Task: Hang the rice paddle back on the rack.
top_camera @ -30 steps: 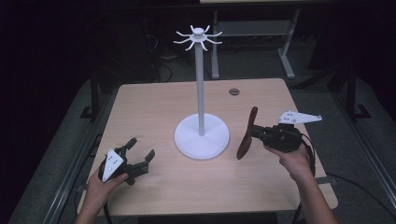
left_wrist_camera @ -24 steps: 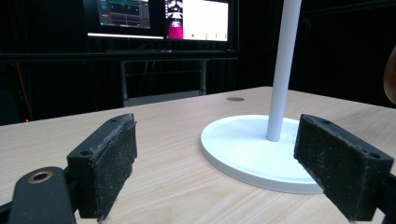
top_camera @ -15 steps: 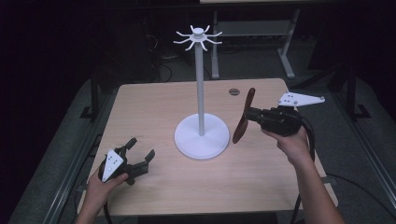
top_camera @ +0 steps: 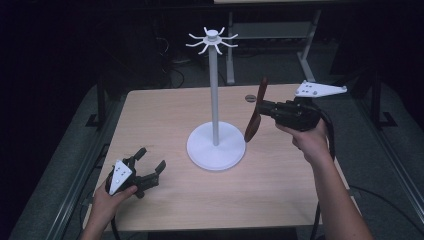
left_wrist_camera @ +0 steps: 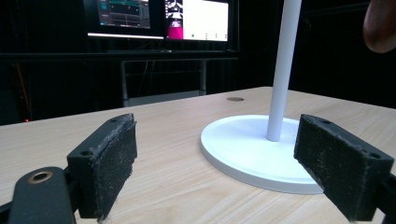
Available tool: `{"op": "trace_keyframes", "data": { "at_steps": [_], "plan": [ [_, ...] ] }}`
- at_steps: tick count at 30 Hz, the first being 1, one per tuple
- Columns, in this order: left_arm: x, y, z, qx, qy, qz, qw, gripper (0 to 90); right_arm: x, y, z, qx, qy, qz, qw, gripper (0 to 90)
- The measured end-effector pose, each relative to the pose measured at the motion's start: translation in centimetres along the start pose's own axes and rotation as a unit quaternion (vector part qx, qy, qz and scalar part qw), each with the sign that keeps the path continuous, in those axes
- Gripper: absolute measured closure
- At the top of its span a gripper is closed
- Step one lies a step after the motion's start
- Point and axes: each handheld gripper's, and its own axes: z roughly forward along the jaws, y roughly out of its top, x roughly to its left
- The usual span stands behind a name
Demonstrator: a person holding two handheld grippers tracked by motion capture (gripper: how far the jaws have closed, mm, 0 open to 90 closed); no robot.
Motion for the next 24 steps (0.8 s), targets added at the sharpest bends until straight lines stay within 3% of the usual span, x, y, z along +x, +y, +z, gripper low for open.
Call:
{"op": "trace_keyframes", "data": {
  "at_steps": [24],
  "plan": [
    [0.0,0.0,0.0,0.001,0.0,0.001,1.0,12.7,0.7,6.7,2.1,-0.019,0.034,-0.037,0.9986,77.7]
  ]
}}
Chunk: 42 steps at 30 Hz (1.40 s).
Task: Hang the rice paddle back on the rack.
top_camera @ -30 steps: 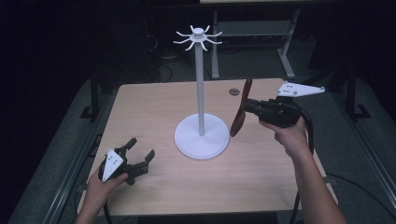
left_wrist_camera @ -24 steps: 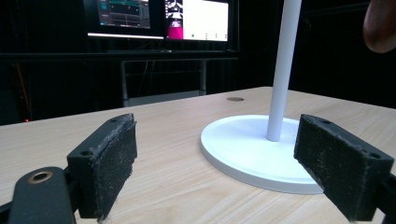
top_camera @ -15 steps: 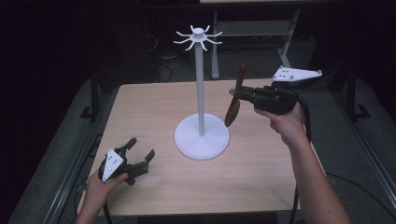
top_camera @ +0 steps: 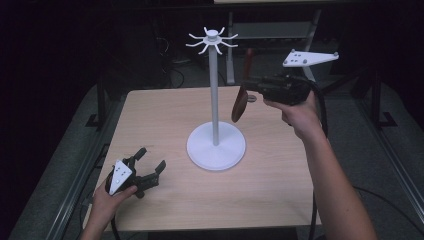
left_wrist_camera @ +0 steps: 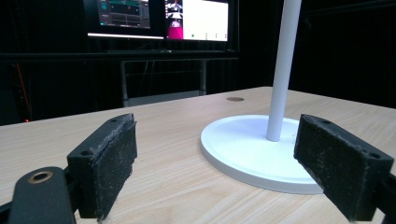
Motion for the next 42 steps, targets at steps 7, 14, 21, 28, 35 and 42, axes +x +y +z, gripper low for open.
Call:
{"op": "trace_keyframes", "data": {
  "at_steps": [7,14,21,28,35,42],
  "plan": [
    [0.0,0.0,0.0,-0.002,-0.001,0.0,1.0,12.7,-0.1,1.3,0.8,-0.001,0.006,-0.005,1.0,77.7],
    [0.0,0.0,0.0,-0.004,-0.001,-0.002,1.0,12.7,0.0,2.1,1.6,0.004,0.004,-0.01,0.9999,77.7],
    [0.0,0.0,0.0,-0.004,-0.002,-0.003,1.0,12.7,-0.1,2.3,2.1,0.008,0.005,-0.01,0.9999,77.7],
    [0.0,0.0,0.0,-0.002,-0.001,-0.001,1.0,12.7,0.0,2.5,3.0,0.019,0.006,-0.013,0.9997,77.7],
    [0.0,0.0,0.0,-0.002,-0.002,-0.001,1.0,12.7,0.1,2.5,3.8,0.024,0.003,-0.016,0.9996,77.5],
    [0.0,0.0,0.0,-0.002,-0.002,0.0,1.0,12.7,0.0,2.1,3.5,0.02,-0.001,-0.015,0.9997,69.7]
  ]
}}
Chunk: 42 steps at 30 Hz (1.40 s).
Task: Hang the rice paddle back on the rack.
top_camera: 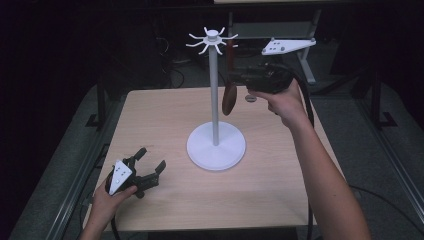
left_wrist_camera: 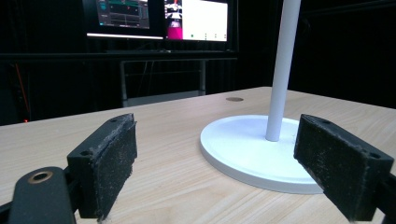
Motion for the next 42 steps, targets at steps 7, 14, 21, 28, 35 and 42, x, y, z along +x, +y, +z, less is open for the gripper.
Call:
{"op": "trace_keyframes", "data": {
  "at_steps": [7,14,21,28,35,42],
  "plan": [
    [0.0,0.0,0.0,0.0,0.0,0.0,1.0,12.7,0.0,-0.6,-1.0,-0.002,-0.003,0.003,1.0,60.4],
    [0.0,0.0,0.0,0.0,0.0,0.0,1.0,12.7,-0.2,-1.7,-1.8,0.004,-0.012,0.012,0.9998,53.2],
    [0.0,0.0,0.0,-0.001,0.001,-0.001,1.0,12.7,-0.6,-3.3,-2.4,0.013,-0.025,0.024,0.9993,46.0],
    [0.0,0.0,0.0,-0.001,0.001,0.0,1.0,12.7,-1.0,-5.3,-3.1,0.033,-0.047,0.029,0.998,40.6],
    [0.0,0.0,0.0,-0.002,0.001,-0.002,1.0,12.7,-1.3,-7.6,-3.9,0.051,-0.06,0.039,0.9962,37.7],
    [0.0,0.0,0.0,-0.002,0.002,0.0,1.0,12.7,-1.2,-10.0,-4.6,0.066,-0.067,0.049,0.9944,35.1]
  ]
}}
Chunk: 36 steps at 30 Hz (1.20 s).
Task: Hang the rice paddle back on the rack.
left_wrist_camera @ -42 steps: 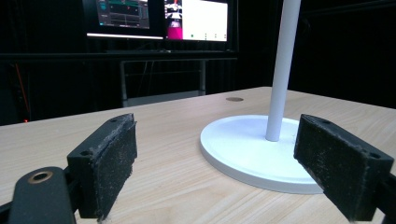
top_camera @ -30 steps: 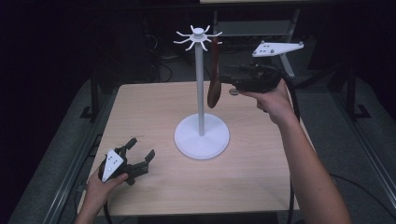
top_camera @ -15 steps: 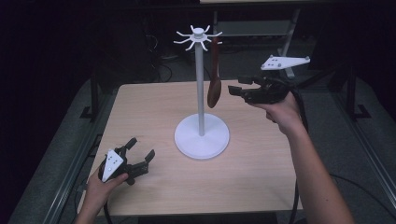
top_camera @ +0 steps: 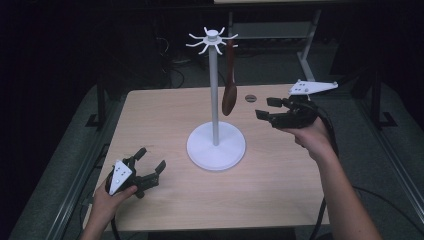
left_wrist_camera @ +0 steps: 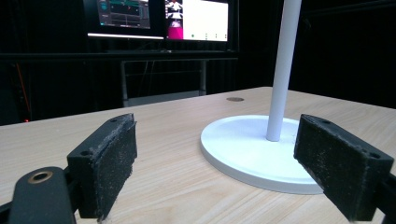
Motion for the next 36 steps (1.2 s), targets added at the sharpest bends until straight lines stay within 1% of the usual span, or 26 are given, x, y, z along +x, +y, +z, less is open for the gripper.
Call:
{"op": "trace_keyframes", "data": {
  "at_steps": [3,4,5,7,14,17,20,21,25,26,27,31,33,36],
  "plan": [
    [0.0,0.0,0.0,0.0,0.0,-0.003,1.0,12.7,-0.1,-1.2,-0.2,0.007,-0.003,0.003,1.0,33.6],
    [0.0,0.0,0.0,0.0,0.0,-0.003,1.0,12.7,-0.1,-1.2,-0.2,0.007,-0.003,0.003,1.0,33.6],
    [0.0,0.0,0.0,0.0,0.0,-0.004,1.0,12.7,-0.2,-1.9,-0.3,0.011,-0.006,0.004,0.9999,33.2],
    [0.0,0.0,0.0,0.0,0.0,0.001,1.0,12.7,-0.3,-2.7,-0.3,0.015,-0.008,0.008,0.9998,32.5],
    [0.0,0.0,0.0,0.002,0.0,-0.002,1.0,12.7,-0.5,-5.2,-0.5,0.031,-0.017,0.013,0.9993,29.9],
    [0.0,0.0,0.0,0.002,0.0,0.002,1.0,12.7,-0.6,-6.1,-0.7,0.033,-0.021,0.014,0.9992,29.6],
    [0.0,0.0,0.0,0.002,0.0,0.002,1.0,12.7,-0.6,-7.1,-0.8,0.039,-0.026,0.017,0.9988,29.0],
    [0.0,0.0,0.0,0.001,0.0,-0.002,1.0,12.7,-0.6,-7.4,-0.9,0.04,-0.027,0.018,0.9987,28.8],
    [0.0,0.0,0.0,0.002,0.0,-0.001,1.0,12.7,-0.6,-8.9,-1.0,0.045,-0.028,0.022,0.9983,27.4],
    [0.0,0.0,0.0,0.002,0.0,-0.001,1.0,12.7,-0.6,-8.9,-1.0,0.045,-0.028,0.022,0.9983,27.4],
    [0.0,0.0,0.0,0.002,0.0,-0.001,1.0,12.7,-0.7,-9.7,-1.0,0.046,-0.029,0.027,0.9981,26.4],
    [0.0,0.0,0.0,0.002,0.0,-0.001,1.0,12.7,-0.8,-11.1,-1.1,0.052,-0.034,0.033,0.9976,24.0],
    [0.0,0.0,0.0,0.002,0.001,-0.004,1.0,12.7,-0.8,-11.8,-1.1,0.051,-0.037,0.036,0.9974,22.4],
    [0.0,0.0,0.0,0.002,0.0,-0.002,1.0,12.7,-0.9,-12.6,-1.2,0.056,-0.043,0.041,0.9967,19.4]
  ]
}}
